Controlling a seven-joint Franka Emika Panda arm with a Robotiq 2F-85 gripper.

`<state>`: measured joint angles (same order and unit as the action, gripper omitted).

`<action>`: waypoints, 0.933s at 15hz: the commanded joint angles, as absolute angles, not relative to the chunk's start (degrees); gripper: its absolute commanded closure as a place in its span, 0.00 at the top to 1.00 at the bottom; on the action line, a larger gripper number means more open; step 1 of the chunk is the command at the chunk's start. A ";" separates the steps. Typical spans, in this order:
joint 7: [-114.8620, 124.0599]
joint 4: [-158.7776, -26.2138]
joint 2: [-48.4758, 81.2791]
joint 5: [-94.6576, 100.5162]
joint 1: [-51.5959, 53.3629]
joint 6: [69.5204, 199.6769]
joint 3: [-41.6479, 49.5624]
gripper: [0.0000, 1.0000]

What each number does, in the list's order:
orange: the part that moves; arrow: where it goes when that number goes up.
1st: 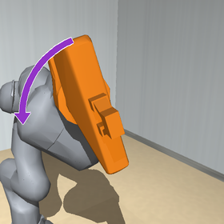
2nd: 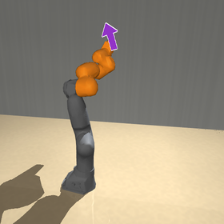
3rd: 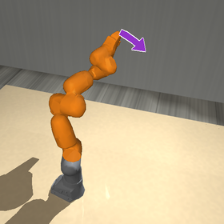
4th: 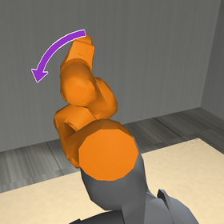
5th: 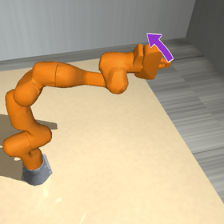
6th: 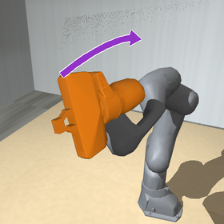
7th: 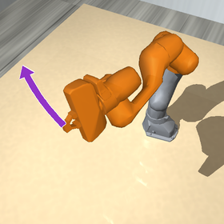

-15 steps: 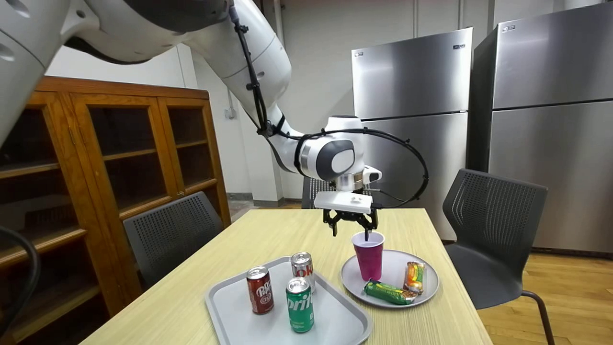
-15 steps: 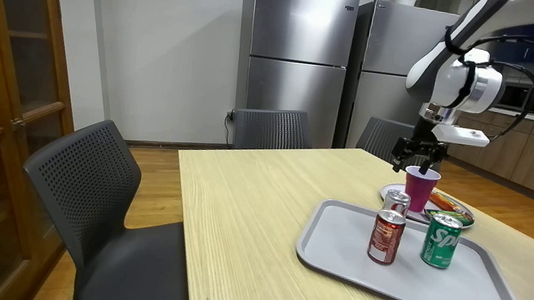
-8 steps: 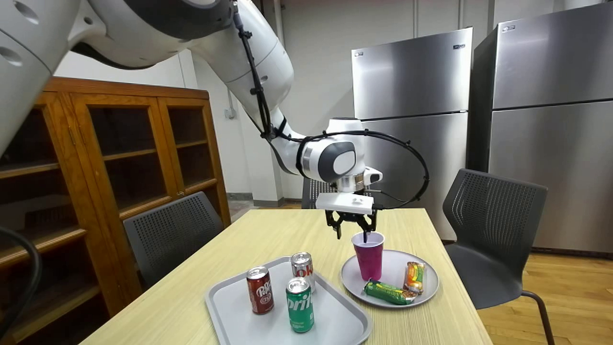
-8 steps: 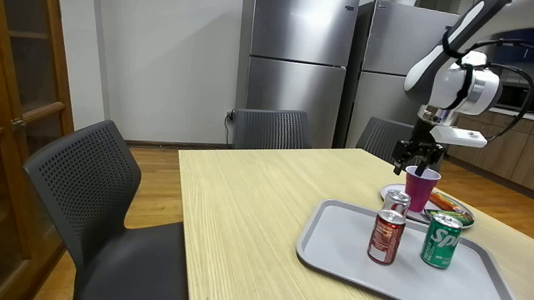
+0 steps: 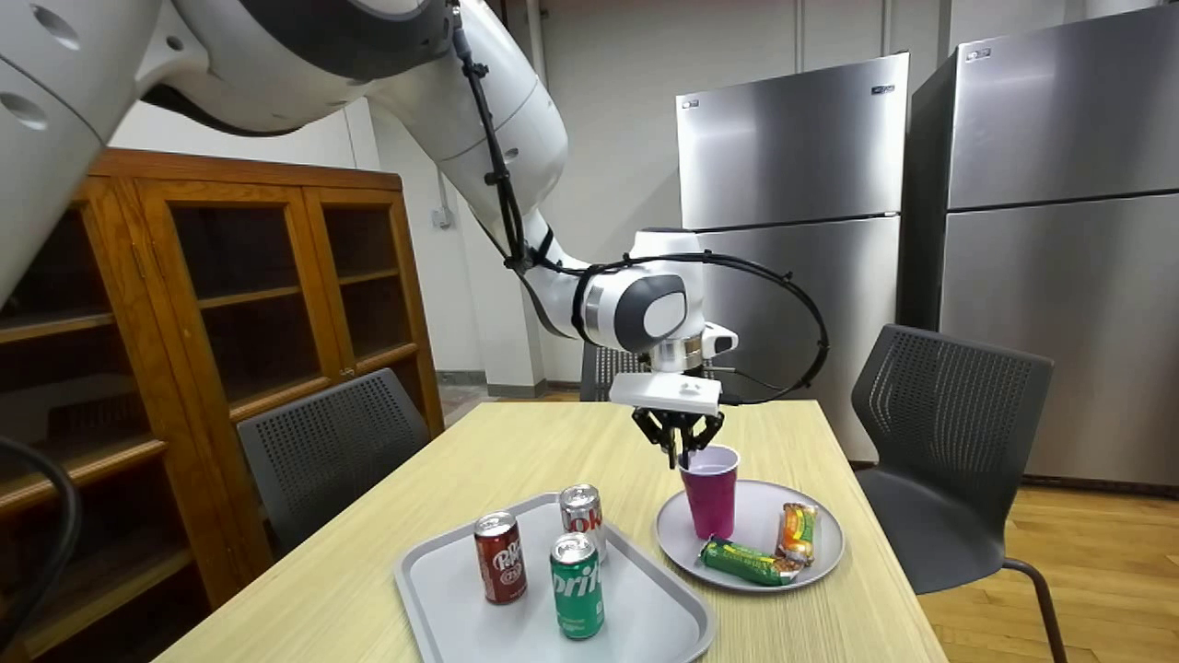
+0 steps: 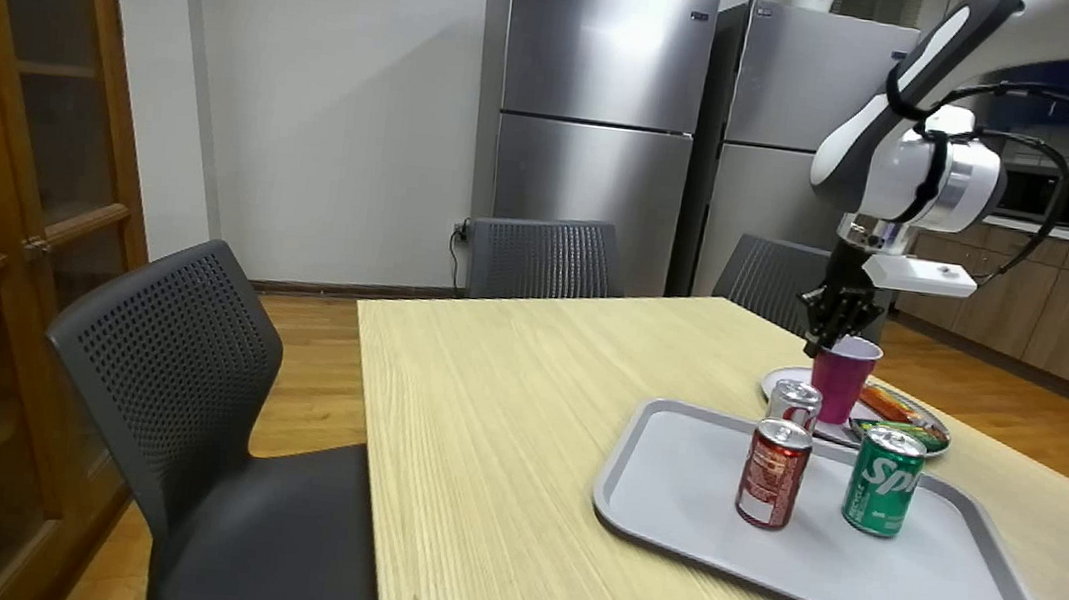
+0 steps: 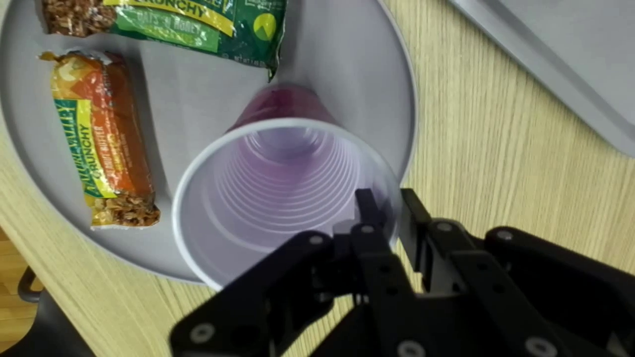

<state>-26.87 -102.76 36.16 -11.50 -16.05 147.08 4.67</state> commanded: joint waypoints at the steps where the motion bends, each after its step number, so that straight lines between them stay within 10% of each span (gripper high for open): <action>1: -24.86 -101.50 36.55 -9.11 -17.52 146.17 3.41 0.00; 14: -26.82 -103.55 31.85 -5.00 -17.72 146.51 2.56 0.01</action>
<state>-26.88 -101.83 34.96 -6.26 -16.66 147.08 4.30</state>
